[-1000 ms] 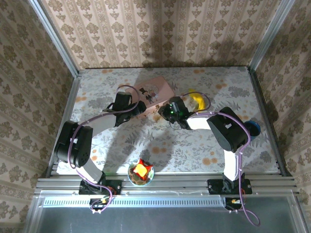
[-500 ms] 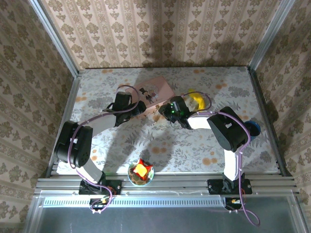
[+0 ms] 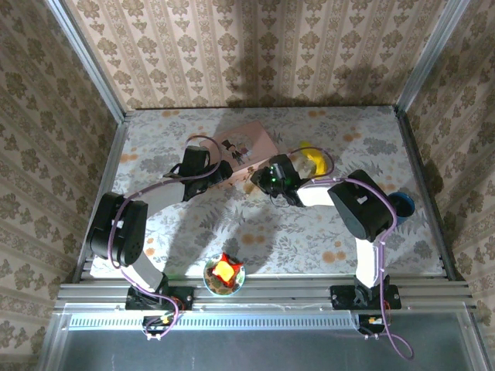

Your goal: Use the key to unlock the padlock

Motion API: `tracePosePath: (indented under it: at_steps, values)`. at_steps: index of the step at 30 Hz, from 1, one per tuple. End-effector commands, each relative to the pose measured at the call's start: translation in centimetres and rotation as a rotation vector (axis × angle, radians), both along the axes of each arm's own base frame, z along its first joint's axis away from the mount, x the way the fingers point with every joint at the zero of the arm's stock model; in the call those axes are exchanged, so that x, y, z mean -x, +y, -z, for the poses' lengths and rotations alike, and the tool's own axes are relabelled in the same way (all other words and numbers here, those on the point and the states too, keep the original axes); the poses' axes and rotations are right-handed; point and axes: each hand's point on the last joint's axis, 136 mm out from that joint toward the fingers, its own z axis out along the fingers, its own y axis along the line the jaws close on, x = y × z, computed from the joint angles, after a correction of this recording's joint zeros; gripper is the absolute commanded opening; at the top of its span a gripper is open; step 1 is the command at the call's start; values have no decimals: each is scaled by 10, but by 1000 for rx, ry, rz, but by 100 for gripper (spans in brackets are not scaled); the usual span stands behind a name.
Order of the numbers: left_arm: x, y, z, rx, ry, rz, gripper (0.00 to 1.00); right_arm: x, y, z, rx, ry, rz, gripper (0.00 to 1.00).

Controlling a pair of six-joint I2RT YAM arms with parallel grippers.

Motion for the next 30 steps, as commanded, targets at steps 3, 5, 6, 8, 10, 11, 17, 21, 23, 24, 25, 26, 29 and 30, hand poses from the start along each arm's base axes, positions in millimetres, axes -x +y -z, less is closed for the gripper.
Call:
tracePosePath:
  at_steps: [3,5,6,8,10,11,17,21,23,24,25,26,29,30]
  values:
    - [34,43,60,-169,222,-80,75,4,7,11,23,22,-30,21]
    - [34,43,60,-169,222,-80,75,5,7,11,20,22,-31,19]
    - [34,43,60,-168,221,-81,75,5,7,12,18,22,-34,17]
    - [34,43,60,-168,221,-81,75,5,10,11,7,20,-43,14]
    - [34,43,61,-169,222,-81,75,5,11,11,1,18,-45,11]
    - [34,43,61,-169,223,-81,75,5,11,11,1,17,-45,8]
    - [33,44,59,-168,218,-84,76,4,7,11,1,14,-34,0]
    - [34,45,58,-171,218,-87,76,0,0,12,-25,7,-4,0]
    - [34,45,58,-172,220,-87,76,-2,-5,10,-51,2,15,0]
    - [34,45,58,-173,217,-87,76,-4,-7,9,-64,-1,24,0]
    - [35,46,58,-174,218,-87,76,-5,-9,8,-75,-2,31,0]
    - [35,46,58,-174,220,-88,76,-6,-9,7,-89,-4,35,0]
    - [35,46,58,-174,218,-88,76,-10,-10,1,-128,-12,48,0]
    - [35,46,58,-175,219,-89,76,-12,-11,0,-138,-13,53,0]
